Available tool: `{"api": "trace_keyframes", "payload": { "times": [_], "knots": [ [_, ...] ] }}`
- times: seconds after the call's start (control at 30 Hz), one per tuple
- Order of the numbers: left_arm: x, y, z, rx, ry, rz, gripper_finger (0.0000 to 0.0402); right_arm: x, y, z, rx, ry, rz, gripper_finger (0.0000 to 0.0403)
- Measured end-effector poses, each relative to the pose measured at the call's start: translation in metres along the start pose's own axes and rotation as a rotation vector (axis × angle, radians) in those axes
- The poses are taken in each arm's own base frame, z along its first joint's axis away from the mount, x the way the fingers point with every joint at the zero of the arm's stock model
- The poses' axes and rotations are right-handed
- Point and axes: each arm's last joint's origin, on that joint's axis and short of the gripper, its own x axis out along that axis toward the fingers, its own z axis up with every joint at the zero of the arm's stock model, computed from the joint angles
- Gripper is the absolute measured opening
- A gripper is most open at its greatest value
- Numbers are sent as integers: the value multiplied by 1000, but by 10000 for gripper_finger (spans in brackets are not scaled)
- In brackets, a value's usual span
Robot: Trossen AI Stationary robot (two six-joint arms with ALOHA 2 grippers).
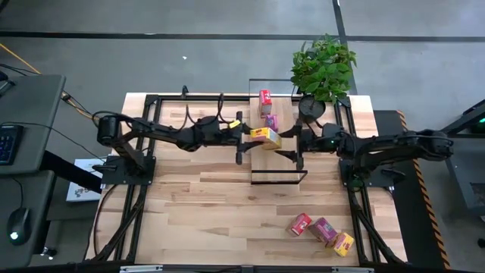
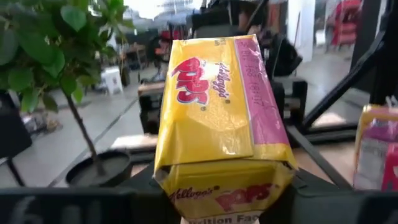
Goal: Stack cereal on shelf
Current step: Put the top yellow cereal box on the shelf
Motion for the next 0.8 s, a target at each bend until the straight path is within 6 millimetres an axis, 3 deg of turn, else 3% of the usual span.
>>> {"api": "trace_keyframes", "payload": {
  "times": [0.2, 0.33, 0.57, 0.8],
  "knots": [
    [-23, -1, 15, 50, 187, -70, 133, -19, 1, 12, -20, -4, -42, 297],
    [-34, -5, 8, 22, 339, -142, 133, -31, 3, 19, -31, -8, -59, 297],
    [-17, -8, -24, -11, 382, -174, 133, -38, 2, 23, -33, -25, -104, 297],
    [-6, 2, -37, -43, 386, -137, 134, -37, 2, 21, -29, -12, -105, 298]
  ]
}}
